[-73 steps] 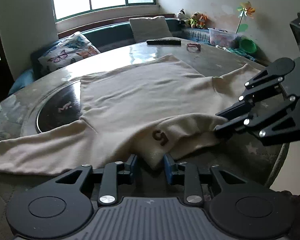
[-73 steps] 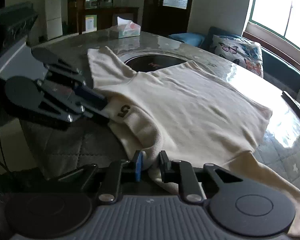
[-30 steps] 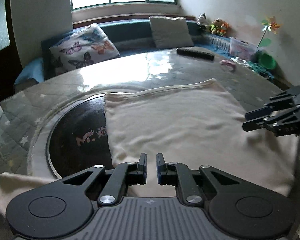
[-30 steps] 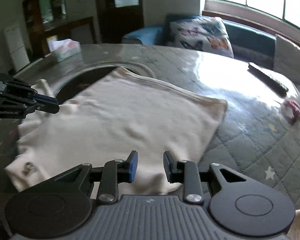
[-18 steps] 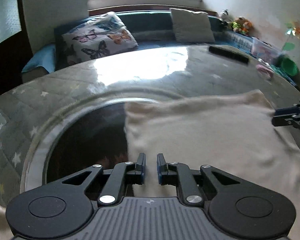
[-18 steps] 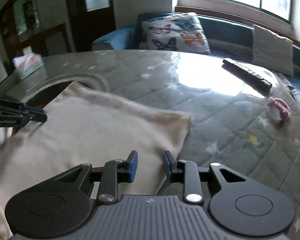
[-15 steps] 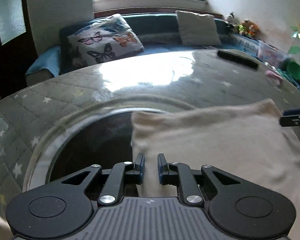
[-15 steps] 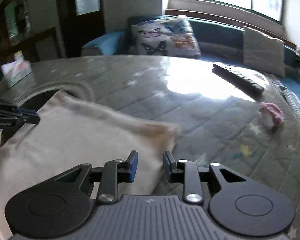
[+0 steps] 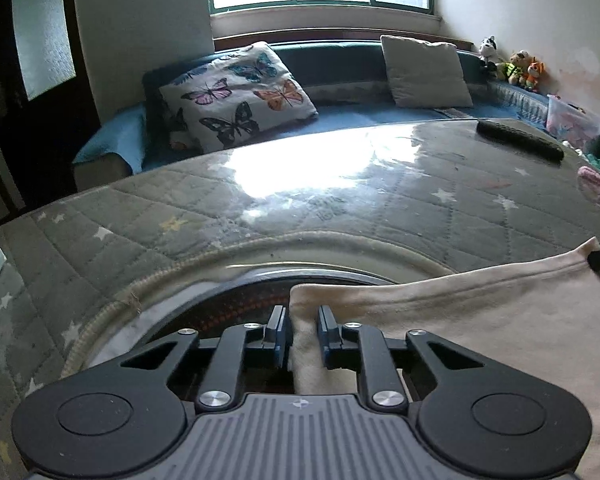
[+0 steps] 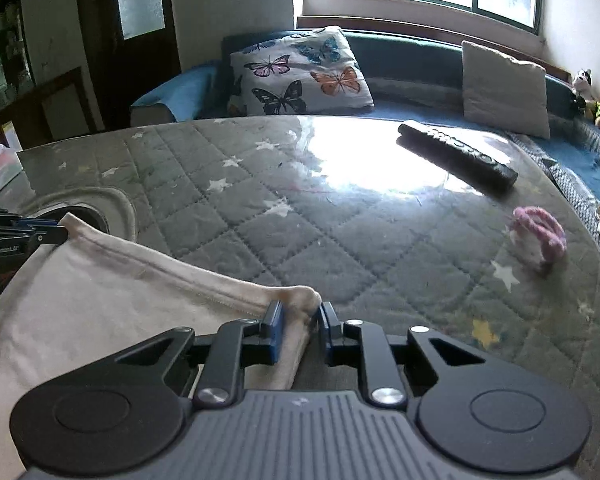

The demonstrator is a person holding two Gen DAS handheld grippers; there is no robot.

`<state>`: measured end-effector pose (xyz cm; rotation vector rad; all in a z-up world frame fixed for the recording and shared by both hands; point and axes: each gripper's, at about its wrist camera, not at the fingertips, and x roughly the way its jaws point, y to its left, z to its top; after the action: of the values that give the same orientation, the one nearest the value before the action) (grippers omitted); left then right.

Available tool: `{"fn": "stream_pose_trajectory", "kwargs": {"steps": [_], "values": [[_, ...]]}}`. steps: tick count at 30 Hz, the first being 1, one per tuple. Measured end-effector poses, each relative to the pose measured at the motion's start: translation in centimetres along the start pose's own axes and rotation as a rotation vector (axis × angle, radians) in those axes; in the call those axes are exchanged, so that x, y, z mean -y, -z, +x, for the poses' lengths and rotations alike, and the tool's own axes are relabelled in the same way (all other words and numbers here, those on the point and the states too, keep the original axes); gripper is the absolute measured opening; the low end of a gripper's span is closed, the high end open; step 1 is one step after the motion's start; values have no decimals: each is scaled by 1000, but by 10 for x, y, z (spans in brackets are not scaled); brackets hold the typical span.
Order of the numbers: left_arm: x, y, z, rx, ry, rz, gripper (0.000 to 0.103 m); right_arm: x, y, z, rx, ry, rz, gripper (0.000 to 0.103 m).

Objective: Fold clothes

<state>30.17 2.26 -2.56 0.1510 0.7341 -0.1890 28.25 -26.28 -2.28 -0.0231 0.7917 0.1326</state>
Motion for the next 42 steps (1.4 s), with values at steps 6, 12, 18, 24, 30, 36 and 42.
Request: {"fn": "stream_pose_trajectory", "kwargs": {"steps": [6,12,18,24,30,36,42], "values": [[0,0,-4,-3,-16,-3,26,-6,-6,-12,24,22,-39,22],[7,4,-26,24,-17,15,54,-28,5,-44,28,-29,-121,42],[18,14,-55,42,-20,36,71,-64,30,-71,14,-97,-229,55],[27,31,-84,51,-16,44,83,-98,60,-94,3,-145,-314,64],[38,64,-113,55,-20,74,92,-123,96,-121,20,-164,-388,73],[53,99,-137,69,-24,126,100,-136,122,-148,66,-155,-445,78],[67,122,-147,75,-32,156,103,-145,146,-156,67,-147,-468,84]]}}
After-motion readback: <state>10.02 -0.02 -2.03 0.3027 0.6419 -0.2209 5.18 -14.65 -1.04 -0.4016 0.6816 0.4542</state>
